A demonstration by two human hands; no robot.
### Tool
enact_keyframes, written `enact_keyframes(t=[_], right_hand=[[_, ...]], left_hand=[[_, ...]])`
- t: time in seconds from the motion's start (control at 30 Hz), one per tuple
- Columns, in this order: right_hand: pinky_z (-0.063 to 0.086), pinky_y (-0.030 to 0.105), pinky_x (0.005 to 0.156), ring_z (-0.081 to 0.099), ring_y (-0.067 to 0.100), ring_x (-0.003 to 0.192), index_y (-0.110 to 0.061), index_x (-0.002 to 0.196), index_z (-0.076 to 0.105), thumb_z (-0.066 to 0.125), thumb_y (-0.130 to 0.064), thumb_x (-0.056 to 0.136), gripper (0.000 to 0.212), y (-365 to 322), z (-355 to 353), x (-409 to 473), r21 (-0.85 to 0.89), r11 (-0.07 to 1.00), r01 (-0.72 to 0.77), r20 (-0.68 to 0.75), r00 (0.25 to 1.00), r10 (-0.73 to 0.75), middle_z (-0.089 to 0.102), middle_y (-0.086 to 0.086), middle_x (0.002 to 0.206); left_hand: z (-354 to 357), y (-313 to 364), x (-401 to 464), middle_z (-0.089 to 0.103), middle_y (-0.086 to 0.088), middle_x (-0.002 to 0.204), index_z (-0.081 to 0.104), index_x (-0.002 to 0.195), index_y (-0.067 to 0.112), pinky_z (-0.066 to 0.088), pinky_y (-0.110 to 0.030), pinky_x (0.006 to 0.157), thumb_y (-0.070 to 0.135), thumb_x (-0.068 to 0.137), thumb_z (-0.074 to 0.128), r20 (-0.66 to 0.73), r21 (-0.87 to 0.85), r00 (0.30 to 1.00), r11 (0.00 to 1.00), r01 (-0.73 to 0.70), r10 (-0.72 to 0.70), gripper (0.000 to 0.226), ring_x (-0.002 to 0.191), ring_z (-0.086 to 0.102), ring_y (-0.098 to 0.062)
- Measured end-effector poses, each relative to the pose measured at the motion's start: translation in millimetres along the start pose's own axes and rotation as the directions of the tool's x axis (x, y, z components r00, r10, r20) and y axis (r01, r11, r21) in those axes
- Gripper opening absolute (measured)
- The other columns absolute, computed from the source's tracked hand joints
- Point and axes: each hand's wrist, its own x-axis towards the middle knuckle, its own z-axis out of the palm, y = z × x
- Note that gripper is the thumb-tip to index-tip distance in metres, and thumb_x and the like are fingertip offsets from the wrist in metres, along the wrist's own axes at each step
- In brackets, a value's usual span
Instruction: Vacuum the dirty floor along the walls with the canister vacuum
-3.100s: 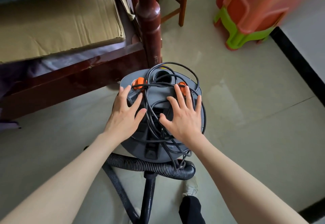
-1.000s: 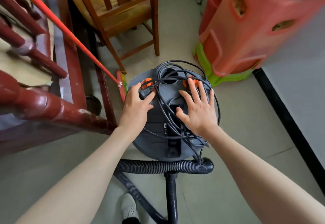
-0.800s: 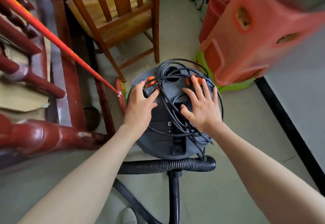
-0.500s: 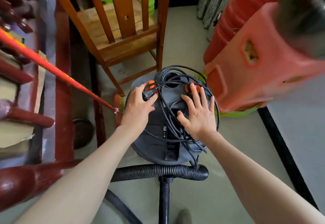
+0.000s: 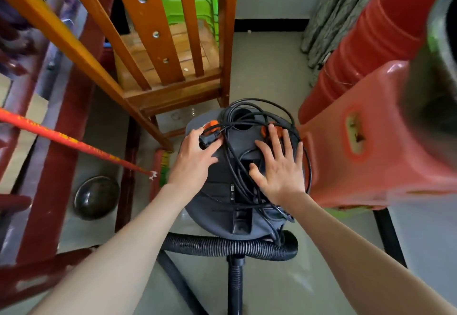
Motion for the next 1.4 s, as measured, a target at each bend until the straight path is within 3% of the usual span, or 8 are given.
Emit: enact_keyframes(t=[0.07, 0.13, 0.4, 0.67, 0.87, 1.07, 1.23, 1.4], right_hand=[[-0.005, 0.059, 0.116, -0.003, 0.031, 0.15, -0.023, 0.144, 0.043, 0.019, -0.06, 0.082, 0.076, 0.9, -2.9, 5.8, -0.003, 1.0, 0.002, 0.029, 1.0, -0.001, 0.001, 0.001, 0.164], [-0.008, 0.057, 0.116, -0.008, 0.03, 0.15, -0.025, 0.147, 0.039, 0.014, -0.062, 0.08, 0.08, -0.5, -6.1, 14.7, -0.007, 1.0, -0.01, 0.063, 0.998, 0.01, -0.005, -0.001, 0.164], [-0.008, 0.057, 0.117, -0.017, 0.028, 0.149, -0.029, 0.151, 0.025, -0.001, -0.063, 0.075, 0.087, -4.6, -13.9, 62.0, -0.085, 0.995, -0.055, 0.129, 0.99, 0.065, -0.018, -0.002, 0.162], [-0.006, 0.059, 0.117, -0.011, 0.03, 0.15, -0.026, 0.151, 0.031, 0.006, -0.064, 0.08, 0.084, -6.7, -16.9, 74.4, -0.082, 0.994, -0.076, 0.147, 0.985, 0.087, -0.01, 0.001, 0.164], [-0.006, 0.059, 0.117, -0.014, 0.03, 0.149, -0.027, 0.152, 0.027, 0.004, -0.065, 0.079, 0.086, -8.0, -20.7, 75.9, -0.101, 0.992, -0.082, 0.186, 0.977, 0.1, -0.014, 0.001, 0.163], [-0.008, 0.059, 0.117, -0.021, 0.027, 0.148, -0.031, 0.155, 0.013, 0.0, -0.07, 0.078, 0.087, -8.2, -31.4, 76.3, -0.11, 0.992, -0.066, 0.299, 0.949, 0.097, -0.025, -0.001, 0.161], [-0.011, 0.057, 0.117, -0.024, 0.024, 0.147, -0.034, 0.155, 0.002, 0.021, -0.062, 0.098, 0.066, -4.9, -47.4, 80.6, -0.073, 0.996, -0.046, 0.403, 0.913, 0.072, -0.028, -0.003, 0.159], [0.001, 0.047, 0.122, -0.006, 0.016, 0.15, -0.027, 0.156, 0.007, 0.034, -0.04, 0.104, 0.059, -0.6, -74.9, 77.1, 0.298, 0.949, -0.106, 0.283, 0.959, 0.018, -0.001, -0.003, 0.164]], left_hand=[[-2.0, 2.7, 2.5, 0.025, -0.013, 0.149, 0.049, 0.137, 0.019, 0.03, -0.029, 0.111, 0.013, 0.093, 0.057, -0.015, 0.017, 0.997, 0.996, 0.082, -0.082, 0.045, 0.137, 0.03, -0.03], [-7.1, 2.5, 10.7, 0.03, -0.02, 0.145, 0.053, 0.134, 0.015, 0.036, -0.043, 0.106, 0.007, 0.089, 0.062, -0.007, 0.082, 0.998, 0.995, 0.064, -0.063, 0.046, 0.132, 0.036, -0.037], [-20.2, -8.6, 59.3, 0.024, -0.017, 0.149, 0.047, 0.138, 0.018, 0.036, -0.04, 0.105, 0.009, 0.093, 0.056, 0.008, 0.125, 0.999, 0.991, 0.041, -0.042, 0.046, 0.135, 0.032, -0.035], [-21.3, -22.4, 73.7, 0.046, -0.03, 0.129, 0.063, 0.12, 0.009, 0.05, -0.052, 0.087, 0.004, 0.072, 0.08, 0.023, 0.221, 0.999, 0.974, -0.043, 0.039, 0.052, 0.115, 0.051, -0.049], [-21.2, -24.7, 75.8, 0.043, -0.032, 0.132, 0.062, 0.122, 0.009, 0.045, -0.055, 0.096, 0.009, 0.077, 0.076, 0.067, 0.207, 0.997, 0.977, -0.046, 0.033, 0.048, 0.12, 0.046, -0.05], [-38.0, -10.2, 77.0, 0.003, -0.014, 0.157, 0.047, 0.14, 0.019, 0.01, -0.041, 0.117, 0.019, 0.095, 0.05, 0.137, 0.109, 0.988, 0.993, 0.054, -0.069, 0.045, 0.144, 0.01, -0.033], [-42.8, 29.8, 84.8, 0.01, -0.015, 0.157, 0.049, 0.133, 0.008, 0.003, -0.046, 0.12, 0.012, 0.097, 0.042, -0.007, 0.152, 0.998, 0.987, 0.056, -0.056, 0.037, 0.147, 0.004, -0.032], [-23.8, 56.1, 93.4, -0.016, -0.005, 0.159, 0.005, 0.152, 0.029, -0.011, -0.047, 0.116, 0.043, 0.102, 0.018, 0.301, 0.271, 0.953, 0.961, -0.05, -0.036, 0.054, 0.145, -0.019, -0.026]])
